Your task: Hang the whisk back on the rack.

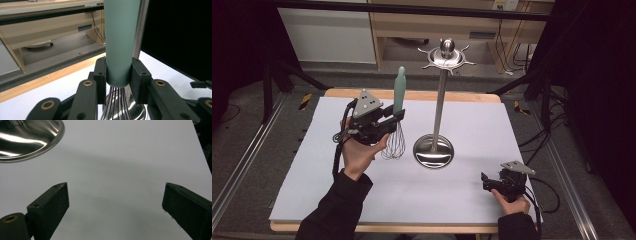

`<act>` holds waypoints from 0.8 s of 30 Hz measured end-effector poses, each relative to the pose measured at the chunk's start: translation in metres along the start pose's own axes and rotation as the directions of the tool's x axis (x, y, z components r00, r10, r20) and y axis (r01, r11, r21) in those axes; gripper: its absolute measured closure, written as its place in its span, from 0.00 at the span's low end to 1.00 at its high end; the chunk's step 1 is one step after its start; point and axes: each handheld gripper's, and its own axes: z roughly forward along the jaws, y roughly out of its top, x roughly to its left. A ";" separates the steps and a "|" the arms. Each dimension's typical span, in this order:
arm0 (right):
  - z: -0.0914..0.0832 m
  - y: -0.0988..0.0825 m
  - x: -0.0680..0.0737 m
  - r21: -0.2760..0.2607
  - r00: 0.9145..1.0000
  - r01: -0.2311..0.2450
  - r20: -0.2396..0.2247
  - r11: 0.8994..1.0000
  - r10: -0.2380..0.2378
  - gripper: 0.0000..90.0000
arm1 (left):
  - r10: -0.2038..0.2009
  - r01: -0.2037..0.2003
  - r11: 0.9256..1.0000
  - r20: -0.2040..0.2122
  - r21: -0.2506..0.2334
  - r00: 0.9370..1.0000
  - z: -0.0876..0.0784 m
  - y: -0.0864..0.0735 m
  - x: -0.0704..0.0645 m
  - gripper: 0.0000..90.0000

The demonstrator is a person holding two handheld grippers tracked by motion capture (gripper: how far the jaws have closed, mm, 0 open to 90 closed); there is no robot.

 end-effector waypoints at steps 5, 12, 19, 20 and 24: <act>0.000 0.000 0.000 0.000 1.000 -0.002 0.000 1.000 0.002 0.08 | 0.009 -0.009 1.000 -0.009 -0.005 1.000 0.005 0.005 -0.003 0.77; 0.000 0.000 0.000 0.001 1.000 -0.005 -0.001 1.000 0.005 0.08 | 0.007 -0.008 1.000 -0.019 -0.002 1.000 0.013 0.010 -0.006 0.77; 0.000 0.000 0.000 0.000 1.000 -0.007 -0.003 1.000 0.007 0.08 | 0.017 -0.018 1.000 -0.022 -0.003 1.000 0.017 0.015 -0.012 0.77; 0.000 0.000 0.000 0.000 1.000 -0.008 -0.005 1.000 0.008 0.08 | 0.020 -0.021 1.000 -0.023 -0.002 1.000 0.018 0.016 -0.012 0.77; -0.001 0.000 0.000 -0.001 1.000 -0.012 -0.007 1.000 0.012 0.08 | 0.016 -0.016 1.000 -0.030 -0.002 0.999 0.021 0.018 -0.012 0.77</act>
